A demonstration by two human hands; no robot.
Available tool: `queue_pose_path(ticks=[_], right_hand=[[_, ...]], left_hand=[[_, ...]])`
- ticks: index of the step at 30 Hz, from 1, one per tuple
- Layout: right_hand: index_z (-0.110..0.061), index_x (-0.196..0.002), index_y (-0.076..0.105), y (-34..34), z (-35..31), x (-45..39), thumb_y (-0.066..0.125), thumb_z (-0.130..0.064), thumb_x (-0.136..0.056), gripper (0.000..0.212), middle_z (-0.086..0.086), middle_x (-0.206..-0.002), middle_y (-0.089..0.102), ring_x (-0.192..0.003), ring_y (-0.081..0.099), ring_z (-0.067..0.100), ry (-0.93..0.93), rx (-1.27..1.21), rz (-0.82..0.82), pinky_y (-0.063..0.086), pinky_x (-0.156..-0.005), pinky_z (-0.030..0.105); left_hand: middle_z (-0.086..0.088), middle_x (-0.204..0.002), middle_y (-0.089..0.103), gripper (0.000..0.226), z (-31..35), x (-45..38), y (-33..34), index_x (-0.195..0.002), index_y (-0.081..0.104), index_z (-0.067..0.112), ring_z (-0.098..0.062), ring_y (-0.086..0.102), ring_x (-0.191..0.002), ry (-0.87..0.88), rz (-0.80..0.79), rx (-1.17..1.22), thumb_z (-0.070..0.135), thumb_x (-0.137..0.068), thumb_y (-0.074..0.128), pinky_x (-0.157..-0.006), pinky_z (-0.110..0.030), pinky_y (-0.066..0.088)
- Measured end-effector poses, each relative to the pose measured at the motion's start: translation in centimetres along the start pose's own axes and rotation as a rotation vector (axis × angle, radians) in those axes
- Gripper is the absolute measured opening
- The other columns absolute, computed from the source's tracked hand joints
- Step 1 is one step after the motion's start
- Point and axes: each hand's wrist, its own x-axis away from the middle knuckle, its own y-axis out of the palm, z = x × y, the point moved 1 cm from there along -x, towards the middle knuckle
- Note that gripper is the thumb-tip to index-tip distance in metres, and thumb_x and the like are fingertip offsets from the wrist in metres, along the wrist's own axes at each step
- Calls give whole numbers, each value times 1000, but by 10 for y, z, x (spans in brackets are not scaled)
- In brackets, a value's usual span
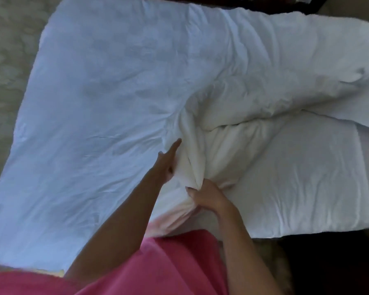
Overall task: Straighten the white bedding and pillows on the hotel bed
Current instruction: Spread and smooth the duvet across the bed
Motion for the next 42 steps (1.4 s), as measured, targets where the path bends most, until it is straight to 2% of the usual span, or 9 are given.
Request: queue_pose_path(ticks=[6,9,15,18,22,29,35,39,42], right_hand=[[-20,-118,67,-29,66,76,72,-47,-84,44,-3,-109,70,-103,65,14,-16,-150,-62,51,-88,23],[-20,-95,73,-53,93,109,67,-53,-86,35,-2,-91,75,-91,70,11,-16,-378,11,55,-78,23],[-25,-136,55,-94,132,129,40,-88,-73,91,2,-124,66,-104,66,19,49,-957,382,58,-67,26],[-19,-136,55,-111,168,131,57,-73,-80,77,6,-124,66,-103,67,24,155,-1195,547,60,-71,33],[-4,-135,57,-134,226,132,50,-45,-98,56,16,-133,61,-122,58,29,161,-922,663,46,-104,40],[-6,-110,66,-177,296,158,42,-39,-103,42,6,-100,63,-99,58,20,-5,-871,726,41,-83,27],[-21,-60,43,-202,361,189,47,-40,-102,46,-10,-58,45,-57,44,5,-111,-477,510,34,-54,22],[-22,-70,55,-220,394,193,45,-39,-102,37,-8,-68,59,-64,55,8,-77,-457,416,45,-67,31],[-20,-103,64,-247,421,205,48,-26,-103,18,3,-89,70,-73,64,10,-93,-727,618,52,-73,30]], left_hand=[[-13,-119,67,59,-43,33,80,-133,51,13,-33,66,-106,137,-95,-63,1,-79,72,-90,-52,55],[-16,-108,73,46,-62,68,106,-126,61,7,-34,70,-98,152,-289,-276,1,-81,70,-83,-46,58],[6,-86,72,23,-86,138,153,-99,70,13,-8,67,-82,317,-839,-995,-3,-83,70,-74,-21,52],[12,-83,67,19,-98,151,183,-91,71,21,-4,62,-79,336,-1014,-1317,5,-82,74,-76,-23,49],[9,-86,68,9,-137,158,213,-97,71,18,-4,63,-81,253,-974,-1370,19,-88,72,-75,-22,51],[0,-115,71,94,-187,146,269,-115,70,18,-18,69,-101,99,-378,-1283,92,-60,54,-99,-38,52],[-18,-105,73,60,-256,133,328,-101,71,1,-26,73,-88,-233,-351,-123,58,-89,58,-78,-35,58],[-21,-112,70,33,-263,131,382,-111,64,1,-20,75,-77,-76,-405,-239,30,-100,52,-65,-27,59],[-13,-101,74,19,-250,145,428,-113,64,5,-17,74,-76,226,-522,-541,10,-96,58,-63,-25,58]])
